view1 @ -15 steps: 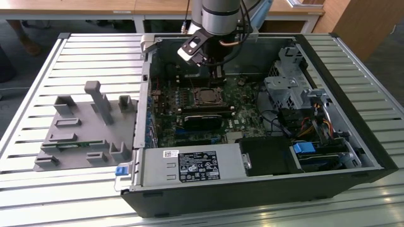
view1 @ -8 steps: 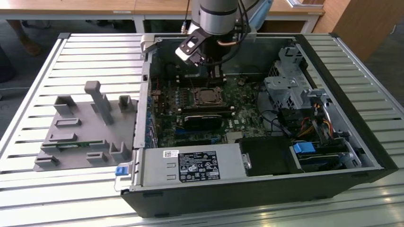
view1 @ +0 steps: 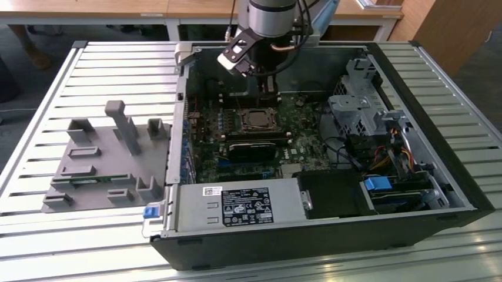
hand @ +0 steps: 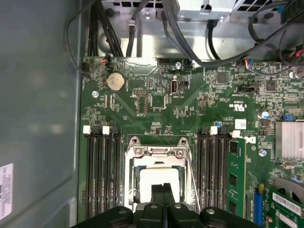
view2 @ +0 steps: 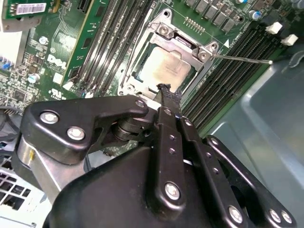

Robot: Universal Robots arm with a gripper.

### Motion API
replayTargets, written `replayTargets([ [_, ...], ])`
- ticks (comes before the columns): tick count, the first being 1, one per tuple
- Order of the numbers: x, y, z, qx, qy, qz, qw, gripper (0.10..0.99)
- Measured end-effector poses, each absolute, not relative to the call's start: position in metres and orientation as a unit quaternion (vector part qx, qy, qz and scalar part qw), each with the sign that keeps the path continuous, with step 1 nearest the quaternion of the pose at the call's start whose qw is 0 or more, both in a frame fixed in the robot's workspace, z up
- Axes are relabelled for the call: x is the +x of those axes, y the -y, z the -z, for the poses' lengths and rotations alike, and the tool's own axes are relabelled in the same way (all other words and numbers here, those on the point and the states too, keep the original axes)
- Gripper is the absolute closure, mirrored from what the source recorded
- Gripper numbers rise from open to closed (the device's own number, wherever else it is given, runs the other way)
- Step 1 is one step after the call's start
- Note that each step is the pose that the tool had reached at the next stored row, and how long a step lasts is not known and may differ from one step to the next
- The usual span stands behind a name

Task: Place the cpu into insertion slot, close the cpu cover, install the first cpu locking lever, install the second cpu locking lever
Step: 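Install the first cpu locking lever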

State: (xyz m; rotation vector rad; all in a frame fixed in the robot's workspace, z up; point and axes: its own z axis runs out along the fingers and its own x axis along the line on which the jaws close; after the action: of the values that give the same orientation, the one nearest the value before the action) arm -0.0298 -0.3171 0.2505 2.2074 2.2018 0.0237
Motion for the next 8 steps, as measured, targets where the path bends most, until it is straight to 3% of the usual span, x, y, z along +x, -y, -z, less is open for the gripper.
replayTargets([
  [8,-0.030,0.317,-0.270,0.708,-0.706,-0.008,0.012,0.980],
])
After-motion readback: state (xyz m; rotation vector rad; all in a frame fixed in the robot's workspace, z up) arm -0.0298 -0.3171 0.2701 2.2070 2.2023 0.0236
